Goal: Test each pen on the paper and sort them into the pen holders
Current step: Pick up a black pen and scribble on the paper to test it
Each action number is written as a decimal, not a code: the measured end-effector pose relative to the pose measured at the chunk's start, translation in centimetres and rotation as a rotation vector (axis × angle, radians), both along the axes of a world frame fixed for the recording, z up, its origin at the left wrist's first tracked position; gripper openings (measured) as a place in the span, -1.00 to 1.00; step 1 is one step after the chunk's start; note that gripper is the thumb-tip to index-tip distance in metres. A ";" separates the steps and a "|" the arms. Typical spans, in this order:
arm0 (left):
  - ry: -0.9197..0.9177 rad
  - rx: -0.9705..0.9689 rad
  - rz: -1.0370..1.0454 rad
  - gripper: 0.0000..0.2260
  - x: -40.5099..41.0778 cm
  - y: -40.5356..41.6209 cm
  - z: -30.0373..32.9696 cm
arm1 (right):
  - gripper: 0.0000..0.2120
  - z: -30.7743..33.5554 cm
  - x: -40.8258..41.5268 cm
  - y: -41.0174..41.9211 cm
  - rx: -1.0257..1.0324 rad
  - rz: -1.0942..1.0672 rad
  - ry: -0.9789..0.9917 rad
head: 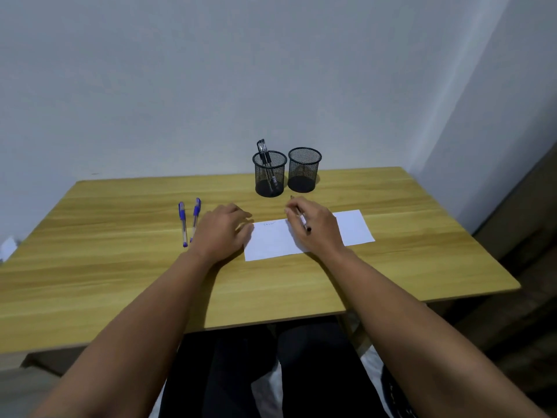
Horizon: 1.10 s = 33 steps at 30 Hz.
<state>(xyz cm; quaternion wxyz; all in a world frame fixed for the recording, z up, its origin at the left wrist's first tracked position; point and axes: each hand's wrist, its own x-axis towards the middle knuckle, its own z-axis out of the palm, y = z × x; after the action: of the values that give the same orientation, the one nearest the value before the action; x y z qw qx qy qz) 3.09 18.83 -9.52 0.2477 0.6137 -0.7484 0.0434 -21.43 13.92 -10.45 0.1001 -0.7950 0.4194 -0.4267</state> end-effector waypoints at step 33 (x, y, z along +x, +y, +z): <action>-0.032 0.046 -0.034 -0.65 0.2 -0.1 -2.7 | -0.67 3.0 3.7 -2.9 0.618 0.038 -0.610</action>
<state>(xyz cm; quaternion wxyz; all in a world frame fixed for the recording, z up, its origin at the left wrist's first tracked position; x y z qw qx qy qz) 3.33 18.68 -12.25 0.2223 0.6056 -0.7635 0.0315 -17.76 11.02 -7.47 0.4606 -0.5729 0.4639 -0.4944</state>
